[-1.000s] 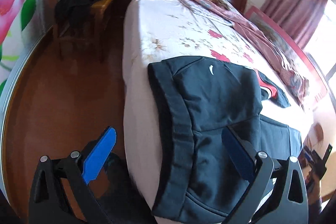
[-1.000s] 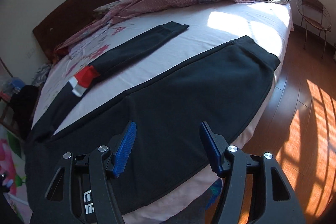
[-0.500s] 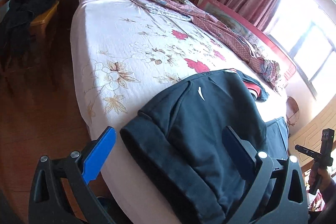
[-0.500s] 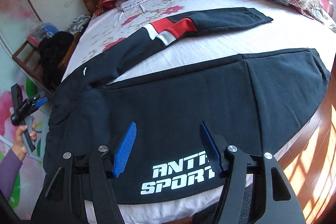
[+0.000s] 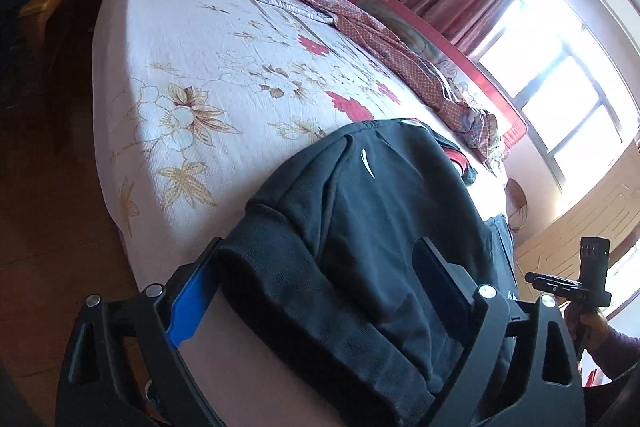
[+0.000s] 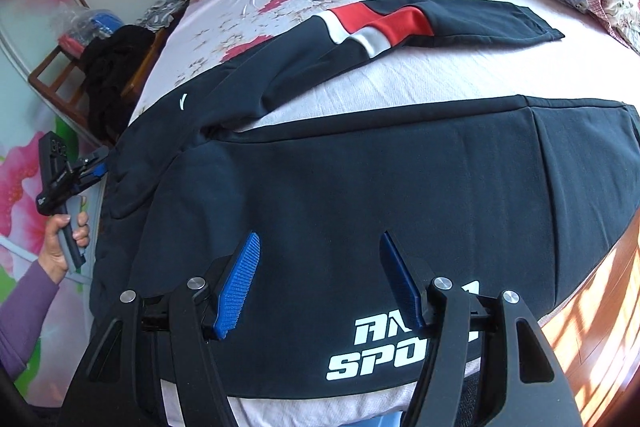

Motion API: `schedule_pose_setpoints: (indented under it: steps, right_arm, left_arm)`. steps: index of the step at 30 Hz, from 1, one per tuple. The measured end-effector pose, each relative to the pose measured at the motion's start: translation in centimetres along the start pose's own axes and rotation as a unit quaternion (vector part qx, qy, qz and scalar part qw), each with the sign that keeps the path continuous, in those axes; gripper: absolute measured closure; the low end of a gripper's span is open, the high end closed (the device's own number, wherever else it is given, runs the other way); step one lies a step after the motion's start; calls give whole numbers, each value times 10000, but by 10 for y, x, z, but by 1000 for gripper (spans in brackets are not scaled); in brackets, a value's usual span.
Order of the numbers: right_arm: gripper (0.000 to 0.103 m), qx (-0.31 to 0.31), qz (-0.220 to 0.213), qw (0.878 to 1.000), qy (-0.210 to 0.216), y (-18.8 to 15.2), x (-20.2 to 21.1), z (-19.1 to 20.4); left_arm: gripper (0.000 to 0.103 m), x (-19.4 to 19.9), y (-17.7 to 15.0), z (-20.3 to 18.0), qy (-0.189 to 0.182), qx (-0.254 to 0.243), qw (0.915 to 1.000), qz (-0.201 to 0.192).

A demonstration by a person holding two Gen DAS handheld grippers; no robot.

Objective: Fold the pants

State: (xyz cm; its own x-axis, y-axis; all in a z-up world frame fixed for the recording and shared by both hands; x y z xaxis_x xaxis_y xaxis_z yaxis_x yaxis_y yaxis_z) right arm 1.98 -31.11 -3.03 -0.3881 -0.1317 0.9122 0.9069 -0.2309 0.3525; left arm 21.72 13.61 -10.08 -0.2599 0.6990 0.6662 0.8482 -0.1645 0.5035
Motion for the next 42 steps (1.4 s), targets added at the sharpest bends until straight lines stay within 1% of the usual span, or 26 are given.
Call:
schedule_pose_setpoints:
  steps: [2, 4, 7, 8, 9, 10, 11, 12, 14, 17, 20, 21, 23, 26, 28, 30, 31, 33, 34, 35, 36, 37, 38, 39, 40, 42]
  right_arm:
    - [41, 7, 3, 10000, 49, 0, -1, 3]
    - [41, 44, -25, 9999, 119, 1, 0, 7]
    - [41, 63, -48, 9998, 189, 2, 1, 11]
    - [41, 73, -58, 9998, 191, 3, 2, 11]
    - [41, 94, -87, 9998, 177, 4, 3, 12]
    - [41, 119, -116, 9997, 183, 5, 5, 12]
    - [41, 129, -124, 9997, 189, 6, 5, 12]
    - [41, 118, -116, 9997, 189, 7, 5, 11]
    - [41, 107, -51, 9997, 215, 11, 1, 10]
    - [41, 151, -79, 9997, 199, 26, 4, 10]
    - [41, -28, -208, 9990, 401, 64, 15, 3]
    - [32, -228, -212, 9981, 532, 81, 17, -3]
    - [21, -758, -92, 9931, 893, 122, 16, -18]
    - [21, -1448, 252, 9767, 1564, 187, -1, -31]
    - [21, -1741, 507, 9678, 1744, 227, -19, -33]
    - [21, -2173, 736, 9577, 1734, 258, -42, -39]
    - [21, -2324, 1005, 9530, 1666, 267, -58, -40]
    - [21, -3008, 1443, 9319, 1423, 269, -89, -55]
    - [21, -3257, 1555, 9216, 1428, 267, -100, -59]
    - [21, -3351, 1552, 9171, 1499, 268, -108, -62]
    - [21, -3341, 1498, 9200, 1394, 268, -113, -65]
    - [22, -3222, 1400, 9281, 1235, 268, -116, -66]
    - [40, -3030, 1264, 9370, 1192, 270, -118, -66]
    - [76, -2845, 1205, 9443, 1132, 269, -119, -64]
    - [93, -2640, 1174, 9510, 1104, 269, -119, -63]
    - [96, -2297, 870, 9610, 1267, 268, -105, -61]
  left_arm:
    - [14, -1, -5, 7, -32, 164, 9997, 150]
    - [14, 0, -4, 17, -352, 531, 9979, 97]
    - [17, 2, 2, 33, -881, 1255, 9882, -65]
    - [33, 0, 2, 36, -865, 1362, 9869, -34]
    - [42, -3, 1, 38, -571, 1359, 9891, 71]
    - [60, -4, 0, 37, -298, 1265, 9914, 122]
    - [72, -4, -2, 37, -13, 1221, 9923, 207]
    - [76, -4, -3, 36, 128, 1227, 9920, 251]
    - [91, -3, -5, 32, 248, 1270, 9912, 262]
    - [95, 14, 2, 4, 705, 954, 9929, -118]
    - [95, 49, 11, -42, 924, 460, 9925, -653]
    - [95, 63, 14, -57, 999, 230, 9914, -809]
    - [95, 86, 17, -93, 893, -351, 9897, -1059]
    - [95, 113, 15, -142, 711, -1087, 9833, -1273]
    - [95, 128, 9, -167, 657, -1464, 9780, -1335]
    - [95, 138, 1, -185, 643, -1719, 9738, -1344]
    - [95, 141, -4, -192, 631, -1810, 9724, -1328]
    - [95, 141, -12, -203, 643, -1959, 9702, -1274]
    - [95, 140, -16, -206, 698, -2011, 9693, -1231]
    - [95, 139, -20, -208, 727, -2039, 9690, -1189]
    - [95, 139, -22, -210, 740, -2064, 9687, -1162]
    - [95, 138, -25, -210, 773, -2085, 9682, -1150]
    - [95, 139, -26, -210, 808, -2095, 9678, -1137]
    - [95, 139, -27, -209, 851, -2096, 9675, -1130]
    - [95, 141, -28, -208, 899, -2068, 9675, -1141]
    - [95, 143, -26, -200, 1170, -1993, 9650, -1235]
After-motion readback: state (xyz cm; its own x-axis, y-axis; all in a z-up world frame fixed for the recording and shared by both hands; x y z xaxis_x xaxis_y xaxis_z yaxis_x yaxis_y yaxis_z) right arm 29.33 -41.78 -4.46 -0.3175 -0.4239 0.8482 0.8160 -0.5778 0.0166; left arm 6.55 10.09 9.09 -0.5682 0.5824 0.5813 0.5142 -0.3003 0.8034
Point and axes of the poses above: each gripper's, at about its wrist camera, not at the fingertips, and x roughly against the way its jaws point, z to its left, y to its top, the point moved 6 cm from there along -x, roughly the way its jaws point, and after that the axes turned 8 degrees about z, right-handed, at the moved point
